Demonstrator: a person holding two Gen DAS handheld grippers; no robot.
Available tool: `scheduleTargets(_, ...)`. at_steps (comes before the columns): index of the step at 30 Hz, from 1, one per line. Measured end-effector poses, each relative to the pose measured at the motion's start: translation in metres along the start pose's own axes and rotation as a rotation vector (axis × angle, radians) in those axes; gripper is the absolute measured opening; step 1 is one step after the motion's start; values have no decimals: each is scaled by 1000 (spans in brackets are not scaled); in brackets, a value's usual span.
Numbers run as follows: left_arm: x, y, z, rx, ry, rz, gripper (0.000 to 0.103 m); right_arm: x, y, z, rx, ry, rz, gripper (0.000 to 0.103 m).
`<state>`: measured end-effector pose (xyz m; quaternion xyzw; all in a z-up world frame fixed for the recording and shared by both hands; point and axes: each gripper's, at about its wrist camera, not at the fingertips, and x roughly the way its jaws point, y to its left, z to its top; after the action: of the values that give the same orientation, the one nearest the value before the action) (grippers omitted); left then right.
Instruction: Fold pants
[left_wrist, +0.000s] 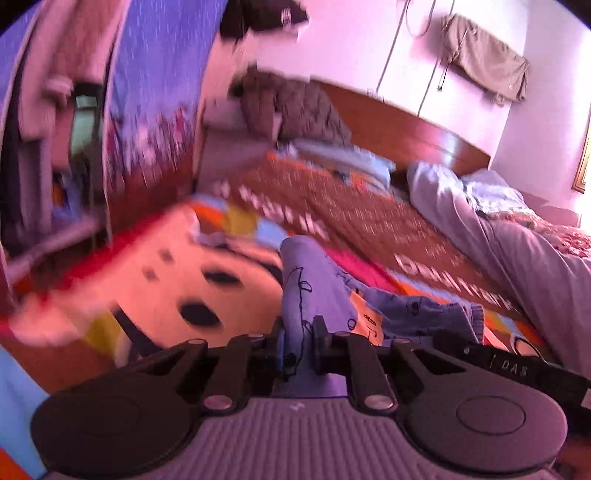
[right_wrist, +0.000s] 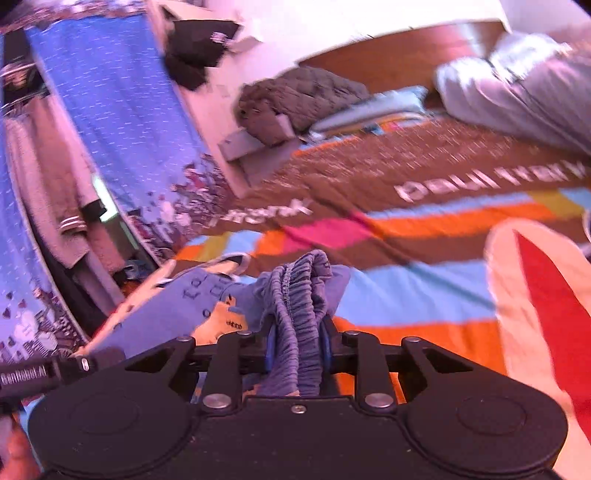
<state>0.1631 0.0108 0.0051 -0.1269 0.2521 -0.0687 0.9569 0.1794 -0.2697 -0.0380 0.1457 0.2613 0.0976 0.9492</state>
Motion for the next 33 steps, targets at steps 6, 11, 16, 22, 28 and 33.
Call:
scheduleTargets(6, -25, 35, 22, -28, -80, 85, 14, 12, 48, 11, -37, -58, 92, 24)
scheduleTargets(11, -31, 63, 32, -62, -103, 149, 15, 29, 85, 17, -58, -69, 156, 24)
scheduleTargets(16, -6, 105, 28, -183, 53, 154, 15, 56, 109, 13, -91, -13, 164, 24)
scheduleTargets(22, 8, 143, 19, -392, 170, 134, 17, 97, 104, -21, -36, 160, 65, 29)
scheduleTargets(28, 2, 126, 21, -279, 148, 267, 69, 93, 107, -24, -49, 169, 38, 50)
scheduleTargets(33, -14, 103, 28, -165, 127, 262, 82, 75, 105, -15, -63, 141, 20, 84)
